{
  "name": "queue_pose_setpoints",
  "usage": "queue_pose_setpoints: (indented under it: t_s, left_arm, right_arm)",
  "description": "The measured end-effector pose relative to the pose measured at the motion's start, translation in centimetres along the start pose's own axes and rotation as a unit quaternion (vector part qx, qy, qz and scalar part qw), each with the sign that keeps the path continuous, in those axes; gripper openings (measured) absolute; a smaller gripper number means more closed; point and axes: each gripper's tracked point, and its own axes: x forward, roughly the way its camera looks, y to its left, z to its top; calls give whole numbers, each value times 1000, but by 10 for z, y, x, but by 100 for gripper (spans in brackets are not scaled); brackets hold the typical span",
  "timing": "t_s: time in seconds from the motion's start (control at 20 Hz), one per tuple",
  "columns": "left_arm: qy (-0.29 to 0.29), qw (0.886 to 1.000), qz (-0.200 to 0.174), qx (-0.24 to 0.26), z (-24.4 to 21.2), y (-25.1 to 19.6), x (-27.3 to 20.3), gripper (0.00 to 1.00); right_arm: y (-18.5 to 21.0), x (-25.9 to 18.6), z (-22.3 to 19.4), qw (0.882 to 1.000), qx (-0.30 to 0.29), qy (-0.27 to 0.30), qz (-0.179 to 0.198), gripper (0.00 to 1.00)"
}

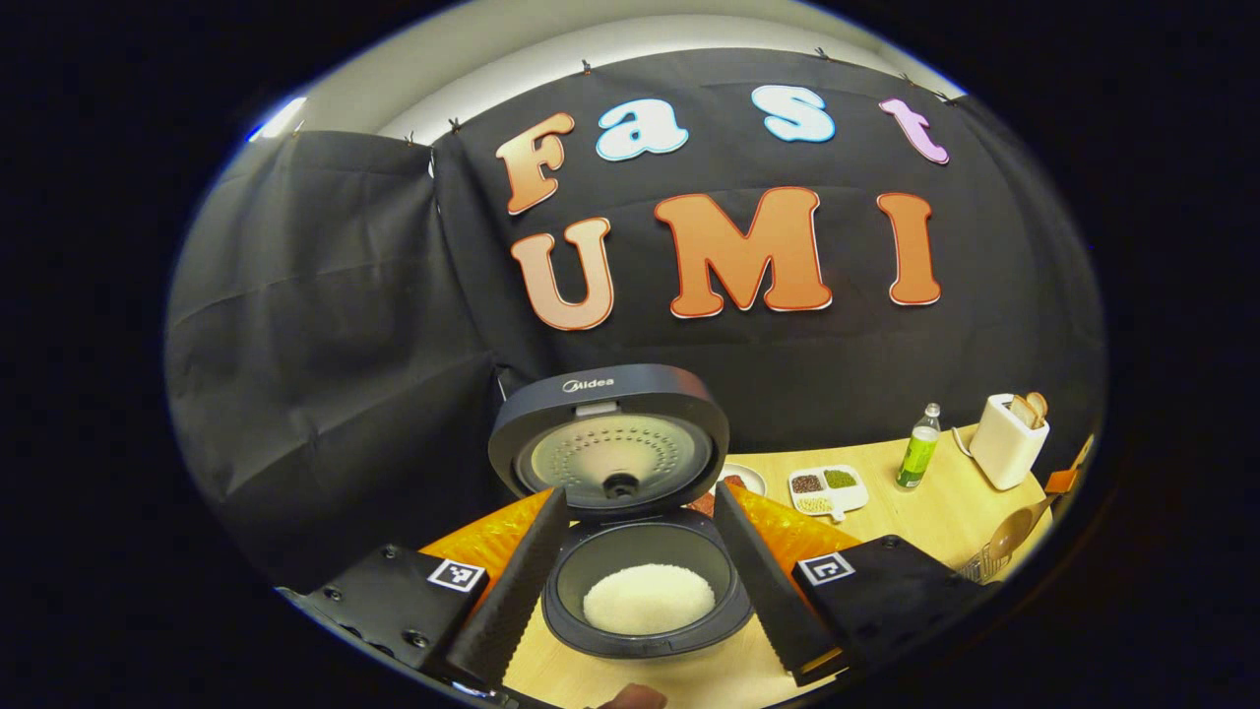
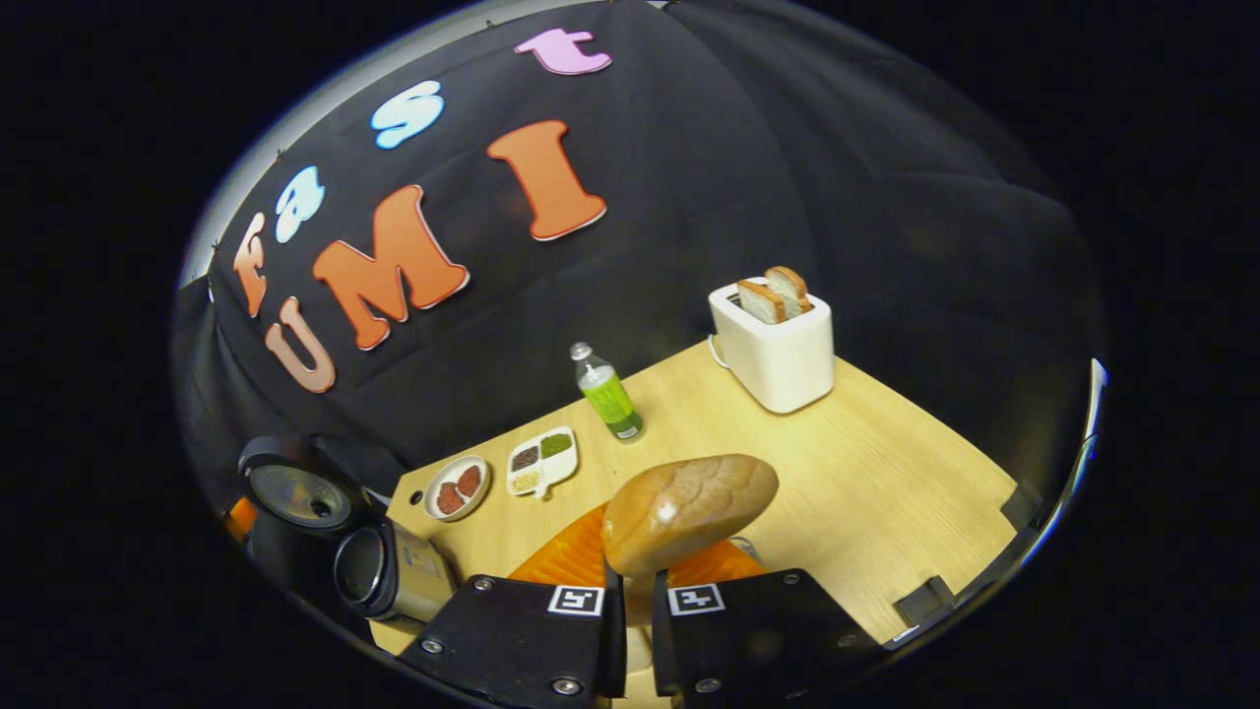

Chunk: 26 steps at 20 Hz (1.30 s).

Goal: Close the left gripper, press the button to open the rice cooker; take a wooden spoon from the chopstick holder with the right hand, scoop a spoonful of rice and pour it into the rice cooker, then put the wooden spoon back into the chopstick holder.

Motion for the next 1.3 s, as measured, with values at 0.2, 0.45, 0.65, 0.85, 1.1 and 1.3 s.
queue_pose_setpoints:
  t_s: [0.2, 0.45, 0.65, 0.85, 1.1, 1.3]
  left_arm:
    - [1, 1000, -6, -1, -6, 16, 9, 99]
    - [-7, 1000, -14, 19, -9, 30, 13, 99]
    - [4, 1000, -21, 20, -21, 41, 17, 99]
    - [19, 999, -29, 23, -36, 48, 22, 99]
    - [28, 998, -47, 38, -42, 49, 35, 99]
    - [46, 995, -80, 40, -58, 28, 35, 99]
  right_arm:
    - [56, 2, -41, 999, -28, 32, 30, 10]
    - [76, 17, -84, 992, -119, 38, 4, 10]
    - [72, 29, -107, 980, -196, 31, -32, 10]
    - [72, 36, -116, 959, -277, -8, -66, 8]
    - [65, 46, -157, 936, -336, -15, -107, 8]
    - [70, 46, -181, 931, -349, -13, -106, 7]
